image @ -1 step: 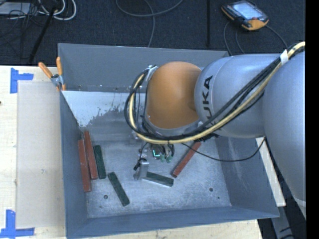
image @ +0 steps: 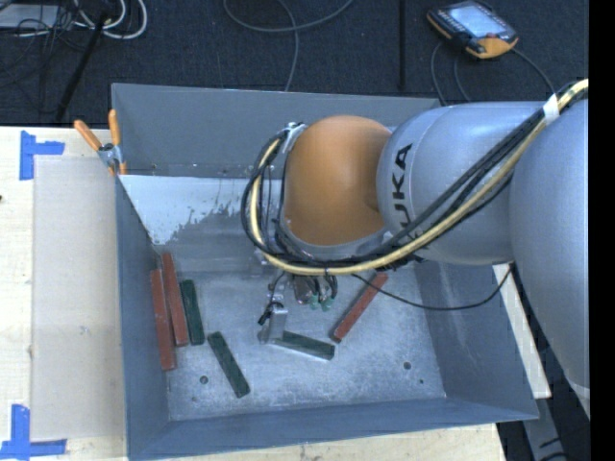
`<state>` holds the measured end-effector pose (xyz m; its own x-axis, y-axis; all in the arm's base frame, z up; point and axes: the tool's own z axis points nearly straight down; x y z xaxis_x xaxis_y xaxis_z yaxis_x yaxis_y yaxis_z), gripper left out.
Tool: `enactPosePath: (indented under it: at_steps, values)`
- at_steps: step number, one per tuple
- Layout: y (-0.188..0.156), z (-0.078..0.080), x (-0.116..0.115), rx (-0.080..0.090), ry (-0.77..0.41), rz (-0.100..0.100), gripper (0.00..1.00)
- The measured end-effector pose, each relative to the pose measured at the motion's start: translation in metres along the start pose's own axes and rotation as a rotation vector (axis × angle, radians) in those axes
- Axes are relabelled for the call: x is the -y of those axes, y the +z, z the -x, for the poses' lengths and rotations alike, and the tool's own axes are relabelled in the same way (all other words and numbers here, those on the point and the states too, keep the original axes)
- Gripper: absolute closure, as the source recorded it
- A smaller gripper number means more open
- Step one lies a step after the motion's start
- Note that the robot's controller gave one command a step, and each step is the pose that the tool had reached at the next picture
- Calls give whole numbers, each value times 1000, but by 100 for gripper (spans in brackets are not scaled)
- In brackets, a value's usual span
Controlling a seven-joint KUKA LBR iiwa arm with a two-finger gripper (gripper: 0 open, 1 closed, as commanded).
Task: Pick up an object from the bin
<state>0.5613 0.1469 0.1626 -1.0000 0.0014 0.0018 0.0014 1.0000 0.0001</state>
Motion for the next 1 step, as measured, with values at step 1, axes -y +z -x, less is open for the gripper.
enactPosePath:
  at_steps: [1]
  values:
    - [77,-32,51,3,22,1,0]
